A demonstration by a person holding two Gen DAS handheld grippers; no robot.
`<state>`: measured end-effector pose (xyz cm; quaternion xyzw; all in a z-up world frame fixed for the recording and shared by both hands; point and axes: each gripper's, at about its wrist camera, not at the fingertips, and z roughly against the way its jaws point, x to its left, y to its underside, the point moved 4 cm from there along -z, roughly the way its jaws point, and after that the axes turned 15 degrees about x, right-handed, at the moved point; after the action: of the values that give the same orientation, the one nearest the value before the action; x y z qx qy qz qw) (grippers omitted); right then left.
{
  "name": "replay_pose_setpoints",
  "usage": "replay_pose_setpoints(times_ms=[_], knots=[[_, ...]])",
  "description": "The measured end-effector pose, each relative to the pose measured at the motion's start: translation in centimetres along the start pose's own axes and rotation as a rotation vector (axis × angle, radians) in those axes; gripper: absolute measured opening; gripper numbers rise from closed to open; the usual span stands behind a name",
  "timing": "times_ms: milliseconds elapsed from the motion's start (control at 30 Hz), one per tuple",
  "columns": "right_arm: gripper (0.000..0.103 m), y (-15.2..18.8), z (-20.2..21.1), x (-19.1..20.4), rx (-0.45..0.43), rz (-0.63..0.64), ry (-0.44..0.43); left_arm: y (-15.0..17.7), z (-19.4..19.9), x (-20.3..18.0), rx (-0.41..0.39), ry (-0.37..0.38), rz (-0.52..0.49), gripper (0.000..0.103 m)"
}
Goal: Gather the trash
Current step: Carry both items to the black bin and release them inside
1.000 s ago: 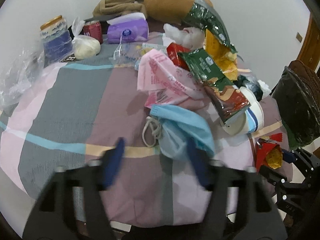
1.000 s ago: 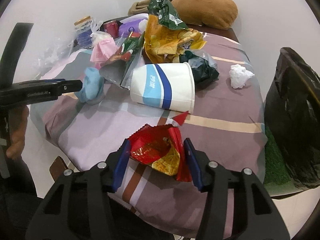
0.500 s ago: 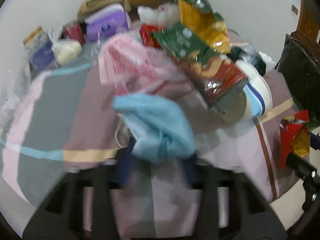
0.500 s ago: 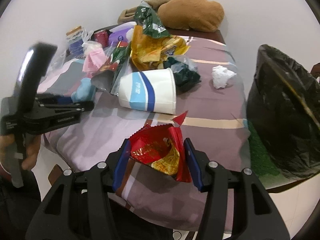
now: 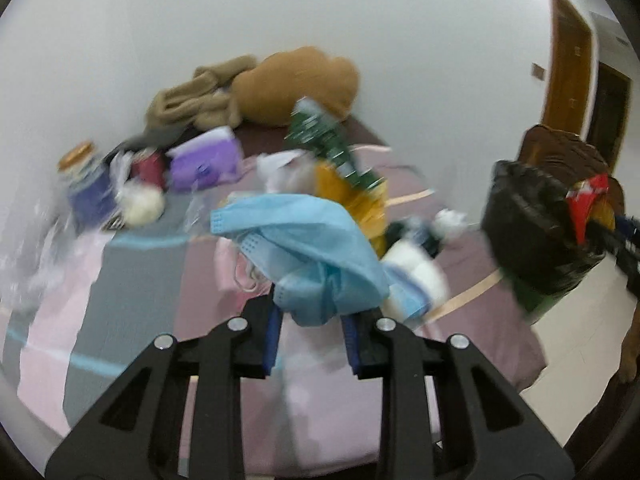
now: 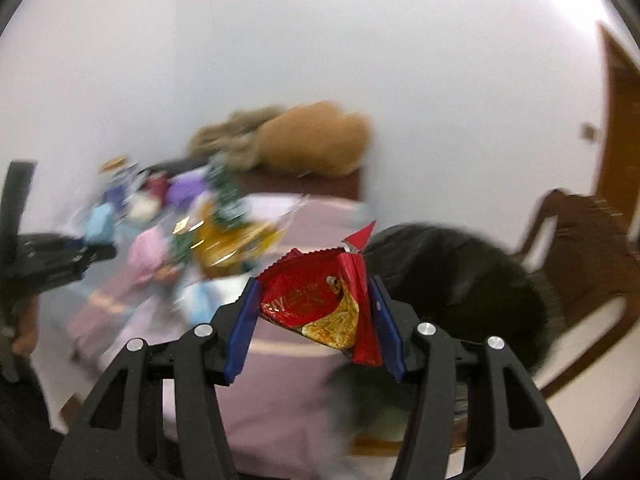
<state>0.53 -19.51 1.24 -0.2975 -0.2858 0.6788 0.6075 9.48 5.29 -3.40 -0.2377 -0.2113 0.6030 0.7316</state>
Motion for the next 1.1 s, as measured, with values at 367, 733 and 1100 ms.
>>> replay_pose_setpoints(times_ms=[367, 733, 1100], knots=[[0.078, -1.0, -3.7, -9.7, 0.043, -0.219, 0.145, -7.2, -0.5, -11.8, -0.031, 0.255, -0.193, 0.027], [0.088, 1.5, -0.9, -14.0, -0.033, -0.337, 0.158, -11.5, -3.8, -21.6, 0.076, 0.494, -0.297, 0.027], [0.088, 4.9, -0.5, -14.3, 0.016, -0.387, 0.151, -12.4, -6.6, -23.0, 0.162, 0.605, -0.255, 0.085]])
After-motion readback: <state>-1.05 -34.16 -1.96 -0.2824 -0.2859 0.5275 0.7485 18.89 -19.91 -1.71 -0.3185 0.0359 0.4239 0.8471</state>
